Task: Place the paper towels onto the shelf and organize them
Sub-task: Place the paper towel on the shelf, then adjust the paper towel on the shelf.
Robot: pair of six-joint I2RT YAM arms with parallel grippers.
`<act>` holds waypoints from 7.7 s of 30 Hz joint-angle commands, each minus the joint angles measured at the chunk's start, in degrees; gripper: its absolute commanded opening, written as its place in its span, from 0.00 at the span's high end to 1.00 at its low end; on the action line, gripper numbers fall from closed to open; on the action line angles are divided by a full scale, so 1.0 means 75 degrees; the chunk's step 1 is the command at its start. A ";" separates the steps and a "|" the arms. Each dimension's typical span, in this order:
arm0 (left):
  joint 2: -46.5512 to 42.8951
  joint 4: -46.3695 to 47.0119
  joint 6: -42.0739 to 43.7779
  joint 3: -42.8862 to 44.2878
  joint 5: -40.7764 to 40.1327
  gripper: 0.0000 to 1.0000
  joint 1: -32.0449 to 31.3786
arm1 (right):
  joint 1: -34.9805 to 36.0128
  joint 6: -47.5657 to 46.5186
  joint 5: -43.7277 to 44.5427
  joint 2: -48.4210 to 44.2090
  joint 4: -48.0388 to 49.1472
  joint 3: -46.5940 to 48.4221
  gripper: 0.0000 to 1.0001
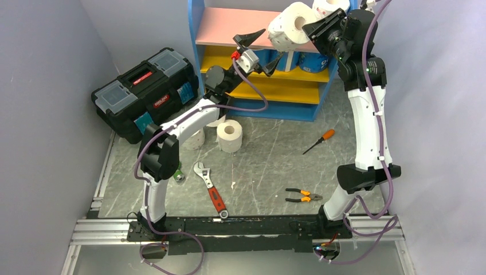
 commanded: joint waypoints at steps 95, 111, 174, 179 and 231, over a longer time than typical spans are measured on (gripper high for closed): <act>0.1947 -0.1774 -0.0791 0.4239 -0.2187 0.10 -0.0371 | 0.0119 0.0607 -0.0152 -0.5127 0.4589 -0.7387 0.12; -0.1339 -0.0801 -0.0907 0.0020 -0.2141 0.01 -0.0405 | 0.0124 -0.0071 0.0299 -0.5060 0.4216 -0.7047 0.12; -1.1670 -0.9045 -0.5301 -0.8396 -0.2526 0.01 0.1247 | 0.4067 -0.8295 0.8517 -0.0263 0.8485 -0.4629 0.00; -1.1825 -0.9316 -0.5159 -0.8473 -0.2404 0.01 0.1245 | 0.3936 -0.8332 0.8439 -0.0234 0.8387 -0.4466 0.00; -1.1345 -0.9470 -0.5201 -0.8592 -0.2093 0.01 0.1247 | 0.2692 -0.7876 0.7668 0.1532 0.7462 -0.2117 0.02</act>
